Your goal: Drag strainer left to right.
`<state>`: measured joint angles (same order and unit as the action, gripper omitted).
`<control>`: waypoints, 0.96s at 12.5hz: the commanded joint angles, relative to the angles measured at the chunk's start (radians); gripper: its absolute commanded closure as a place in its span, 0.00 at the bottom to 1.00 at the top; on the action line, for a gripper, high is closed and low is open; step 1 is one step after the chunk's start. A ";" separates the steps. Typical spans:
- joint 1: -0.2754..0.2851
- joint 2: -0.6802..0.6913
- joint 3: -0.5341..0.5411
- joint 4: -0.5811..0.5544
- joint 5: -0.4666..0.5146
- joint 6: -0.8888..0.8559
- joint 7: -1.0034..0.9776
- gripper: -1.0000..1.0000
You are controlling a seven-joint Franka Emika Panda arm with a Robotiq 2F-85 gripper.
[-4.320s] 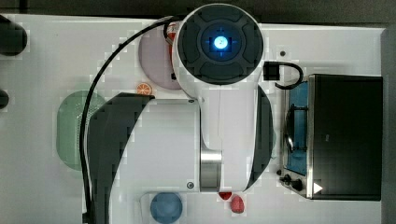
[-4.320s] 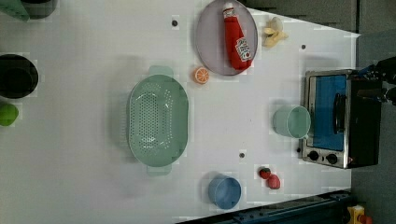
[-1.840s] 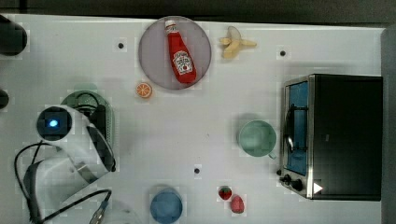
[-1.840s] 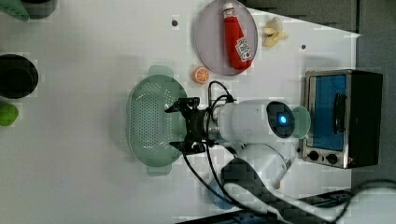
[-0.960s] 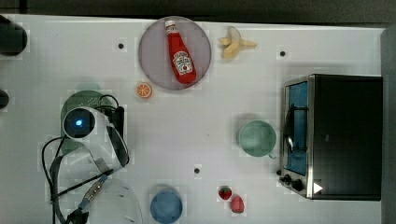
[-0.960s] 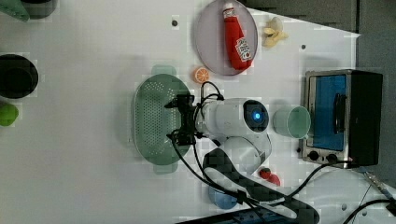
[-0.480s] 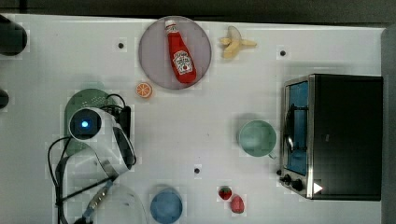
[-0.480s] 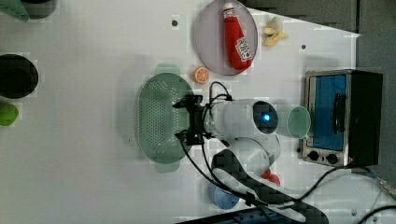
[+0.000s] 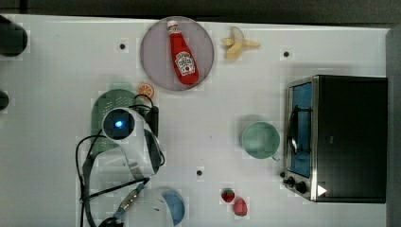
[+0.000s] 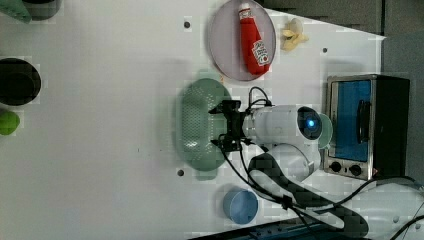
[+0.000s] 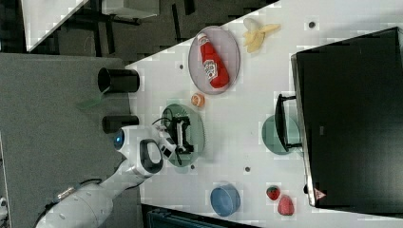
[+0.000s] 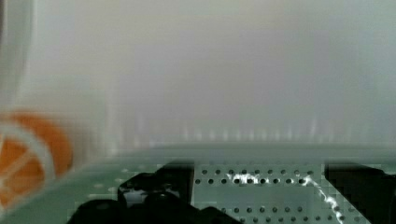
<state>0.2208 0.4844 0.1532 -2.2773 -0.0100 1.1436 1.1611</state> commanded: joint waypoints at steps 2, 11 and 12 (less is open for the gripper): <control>-0.105 -0.060 -0.030 -0.040 -0.001 -0.019 -0.171 0.00; -0.195 -0.096 -0.151 -0.092 -0.001 -0.013 -0.458 0.00; -0.198 -0.097 -0.169 -0.092 -0.001 -0.013 -0.475 0.00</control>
<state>0.0254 0.4097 0.0275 -2.3750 -0.0301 1.1328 0.7832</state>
